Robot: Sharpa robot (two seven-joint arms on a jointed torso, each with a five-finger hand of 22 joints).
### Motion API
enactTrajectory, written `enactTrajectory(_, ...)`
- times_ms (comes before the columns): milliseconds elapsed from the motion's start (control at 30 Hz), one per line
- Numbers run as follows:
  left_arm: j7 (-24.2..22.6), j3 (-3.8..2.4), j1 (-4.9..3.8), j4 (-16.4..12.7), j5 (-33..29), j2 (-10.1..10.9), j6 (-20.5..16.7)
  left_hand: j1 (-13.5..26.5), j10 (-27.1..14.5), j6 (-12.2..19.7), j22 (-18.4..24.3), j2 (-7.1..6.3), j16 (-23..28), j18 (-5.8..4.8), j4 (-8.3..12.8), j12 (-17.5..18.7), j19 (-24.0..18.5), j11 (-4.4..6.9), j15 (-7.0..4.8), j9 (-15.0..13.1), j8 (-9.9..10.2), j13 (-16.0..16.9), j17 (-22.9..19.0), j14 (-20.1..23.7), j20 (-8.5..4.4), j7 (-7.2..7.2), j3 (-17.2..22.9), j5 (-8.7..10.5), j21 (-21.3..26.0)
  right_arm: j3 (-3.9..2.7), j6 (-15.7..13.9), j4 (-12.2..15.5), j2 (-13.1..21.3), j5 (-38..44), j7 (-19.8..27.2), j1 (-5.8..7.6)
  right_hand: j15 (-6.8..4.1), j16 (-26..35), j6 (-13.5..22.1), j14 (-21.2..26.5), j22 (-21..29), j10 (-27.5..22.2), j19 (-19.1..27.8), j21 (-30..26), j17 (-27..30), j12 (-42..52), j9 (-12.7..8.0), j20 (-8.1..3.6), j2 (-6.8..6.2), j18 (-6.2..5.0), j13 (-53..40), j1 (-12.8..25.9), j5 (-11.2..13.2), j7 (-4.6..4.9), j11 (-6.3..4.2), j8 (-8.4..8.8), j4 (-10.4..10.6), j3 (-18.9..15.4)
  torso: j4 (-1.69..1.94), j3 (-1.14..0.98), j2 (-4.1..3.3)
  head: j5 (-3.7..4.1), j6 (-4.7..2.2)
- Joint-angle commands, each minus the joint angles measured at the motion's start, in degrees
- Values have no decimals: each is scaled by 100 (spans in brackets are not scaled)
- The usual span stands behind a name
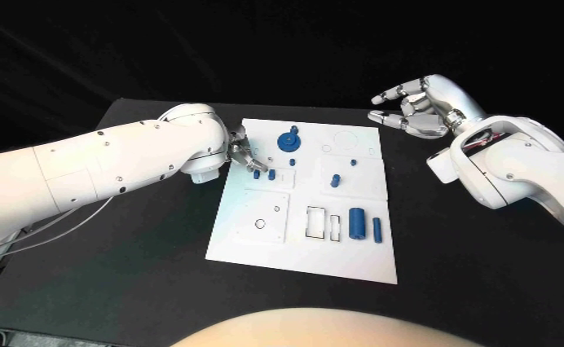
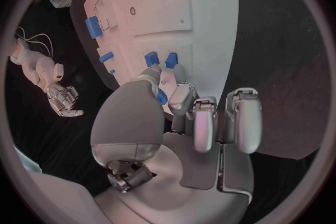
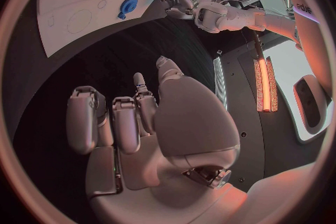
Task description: Assemble the parts on the task board
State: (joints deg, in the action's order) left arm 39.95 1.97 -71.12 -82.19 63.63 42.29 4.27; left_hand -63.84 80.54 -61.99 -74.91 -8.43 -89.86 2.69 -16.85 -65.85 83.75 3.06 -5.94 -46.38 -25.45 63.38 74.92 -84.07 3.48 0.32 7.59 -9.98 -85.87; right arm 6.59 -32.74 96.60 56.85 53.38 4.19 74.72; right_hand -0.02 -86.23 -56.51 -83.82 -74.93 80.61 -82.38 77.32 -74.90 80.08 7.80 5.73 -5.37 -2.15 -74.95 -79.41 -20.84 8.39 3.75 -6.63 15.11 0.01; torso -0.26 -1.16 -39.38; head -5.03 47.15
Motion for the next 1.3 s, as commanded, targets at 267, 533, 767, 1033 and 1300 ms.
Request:
enactTrajectory(267, -749, -61, -3, -152, -584, 152, -1329, -93, -871, 569, 68, 209, 621, 158, 11, 1298, -792, -225, 189, 140, 365, -1251, 668, -310, 0, 289, -386, -9, 605, 0, -15, -5, 1, 44, 66, -5, -41, 22, -23, -455, -703, -15, 41, -38, -915, -23, -6, 6, 11, -111, -413, 39, -36, 4, -4, -20, 21, -33, -3, -2, 3, 31, -26)
enactTrajectory(533, -2525, -26, -2, -271, -571, 150, -2119, -1760, -2631, 1421, 2967, 138, 4105, 753, 192, 3141, -3449, -739, 687, 922, 931, -2811, -2931, 1799, 302, 862, 367, -8, 3207, 0, -19, -13, 6, 38, 65, -5, -41, 29, -22, -452, -692, -23, 52, -57, -905, -32, -7, 6, 11, -116, -403, 44, -36, 4, -4, -20, 24, -35, -2, 0, -3, 75, -86)
enactTrajectory(767, -3264, 44, 185, -309, 781, -5, -2512, -2383, -2523, 1204, 3281, -356, 4528, 781, 151, 4026, -3239, -783, 690, 1919, 1274, -3963, -3420, 1661, 377, 779, 1039, -47, 3658, 1, -13, -11, 17, 34, 70, -6, -41, 38, -22, -449, -681, -29, 63, -76, -892, -39, -7, 6, 11, -120, -396, 44, -36, 4, -4, -20, 24, -35, 0, 0, -3, 124, -116)
enactTrajectory(1033, -3306, 72, 356, -145, 1902, -208, -2421, -2368, -2391, 857, 3307, -545, 4544, 784, 156, 4497, -3086, -835, 718, 2549, 1483, -4662, -3611, 1510, 377, 725, 1239, -38, 3726, 1, -4, -6, 22, 33, 73, -7, -41, 33, -22, -451, -680, -27, 64, -77, -899, -36, -7, 6, 13, -120, -398, 41, -39, 4, -4, -20, 22, -34, -3, 2, -12, 180, -148)
enactTrajectory(1300, -3098, 77, 412, -29, 2446, -351, -2094, -2259, -2278, 530, 2470, -609, 3555, 639, 161, 4783, -2415, -839, 712, 2897, 1567, -5053, -3017, 1007, 358, 717, 1233, -32, 2926, 2, 1, -3, 23, 33, 77, -10, -41, 33, -22, -451, -680, -27, 64, -77, -899, -36, -7, 6, 13, -120, -398, 41, -39, 4, -4, -20, 22, -34, -2, 1, -8, 208, -151)
